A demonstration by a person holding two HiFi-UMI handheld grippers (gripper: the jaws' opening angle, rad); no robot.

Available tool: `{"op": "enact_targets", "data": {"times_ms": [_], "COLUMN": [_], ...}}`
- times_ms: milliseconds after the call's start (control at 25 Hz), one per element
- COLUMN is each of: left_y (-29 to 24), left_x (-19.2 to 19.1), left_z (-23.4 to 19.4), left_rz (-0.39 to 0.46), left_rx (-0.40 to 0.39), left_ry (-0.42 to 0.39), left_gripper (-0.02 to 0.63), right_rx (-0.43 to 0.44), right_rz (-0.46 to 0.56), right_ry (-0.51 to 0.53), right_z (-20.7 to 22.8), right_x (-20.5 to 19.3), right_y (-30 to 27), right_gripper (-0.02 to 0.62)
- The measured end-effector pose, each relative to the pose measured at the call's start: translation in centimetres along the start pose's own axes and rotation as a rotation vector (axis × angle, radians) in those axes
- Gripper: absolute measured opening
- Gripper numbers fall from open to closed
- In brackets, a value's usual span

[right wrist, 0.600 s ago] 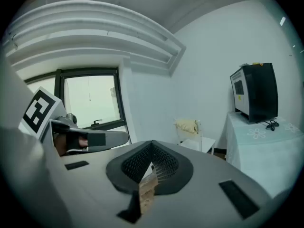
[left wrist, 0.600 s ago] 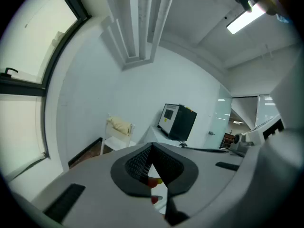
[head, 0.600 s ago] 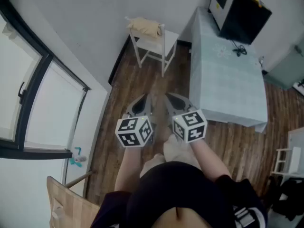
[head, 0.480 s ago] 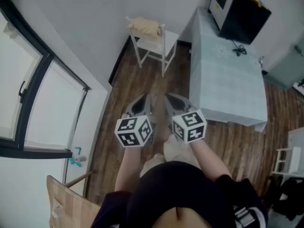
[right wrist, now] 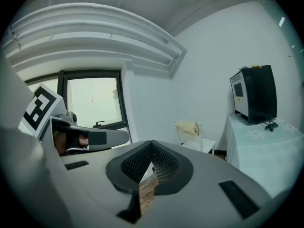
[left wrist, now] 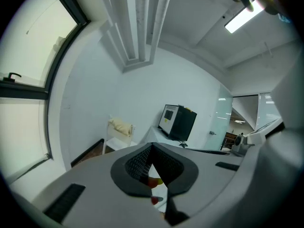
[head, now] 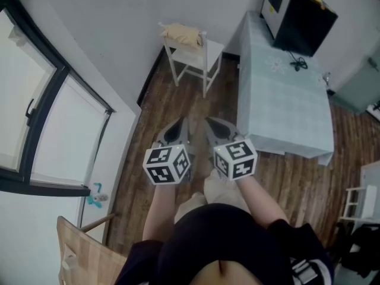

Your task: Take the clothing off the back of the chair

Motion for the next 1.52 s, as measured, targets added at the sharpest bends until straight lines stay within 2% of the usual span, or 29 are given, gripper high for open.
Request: {"op": "enact_targets", "data": {"times_ms": [520,800,1040,1520], "left_y": [0.8,-0.4,-3.5,-12.4], "left_x": [-0.3,-0.5,0.2,4.4], "left_z": [-0.7,-1.9,-4.0,-9.7], "left_rz": [-0.024,-0.041,-0.033,-0.014], "left_rx": [0.0,-0.01,-0.005,0.015], "left_ry": [-0.001,-0.006,0.017,0.032], "left_gripper": [-0.002,-0.002,-0.002,-0.002], "right_rx": [0.005,0.007,0.022,0.04], "right_rz": [-0.004,-0.012,-0.019,-0.002], "right_ry": [-0.007,-0.02,-0.006,0.038], "right_z": [-1.5,-1.2,0.0,4.4], "right_x": [-0.4,0.0,0.9,6.3], "right_y": [-0.7,-2.3,-5.8,-15.8], "right_gripper": [0.011,0.011,0.011,0.011]}}
Point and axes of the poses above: the fingertips, and each gripper's own axes: y backward along the fingers, z to its right, x out of its top, the point moved 5 cm from there along y, backward along the fingers, and after that the axes turned 8 degrees about -y, right-handed, at the moved point
